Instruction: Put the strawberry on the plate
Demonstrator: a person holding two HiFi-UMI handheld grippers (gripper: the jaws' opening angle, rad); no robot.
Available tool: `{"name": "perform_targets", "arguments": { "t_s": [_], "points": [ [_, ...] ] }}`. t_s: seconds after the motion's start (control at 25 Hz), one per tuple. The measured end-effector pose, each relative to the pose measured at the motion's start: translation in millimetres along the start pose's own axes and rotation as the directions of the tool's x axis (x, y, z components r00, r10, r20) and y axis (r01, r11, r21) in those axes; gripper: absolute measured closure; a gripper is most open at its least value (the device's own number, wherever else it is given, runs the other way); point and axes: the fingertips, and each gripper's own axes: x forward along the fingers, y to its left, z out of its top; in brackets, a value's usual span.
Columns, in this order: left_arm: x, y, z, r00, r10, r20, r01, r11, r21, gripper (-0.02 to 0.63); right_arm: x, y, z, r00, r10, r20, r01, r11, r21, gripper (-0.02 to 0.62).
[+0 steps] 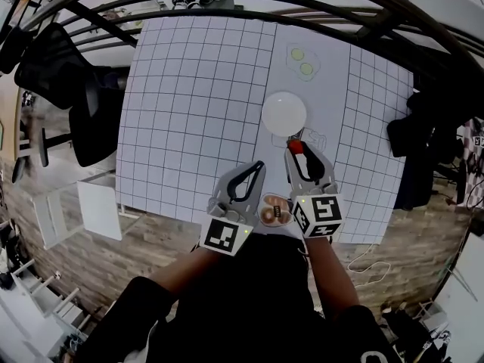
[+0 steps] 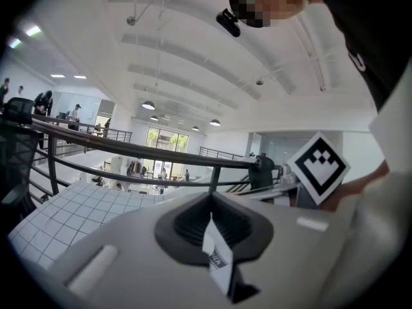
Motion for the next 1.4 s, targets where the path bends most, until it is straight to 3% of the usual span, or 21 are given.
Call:
{"name": "perform_targets", "arguments": {
  "t_s": [0.64, 1.4],
  "points": [
    [20, 7, -18, 0.999, 0.017, -0.046, -0.017, 1.000, -0.006, 0.598, 43, -34, -33, 0.996, -0.017, -0.087, 0.014, 0.999, -0.035, 0.463],
    [36, 4, -41, 0.994, 0.044, -0.097, -0.048, 0.998, -0.040, 0.598, 99, -52, -69, 0.981, 0.021, -0.192, -0.033, 0.998, -0.057, 0.463]
  ]
}}
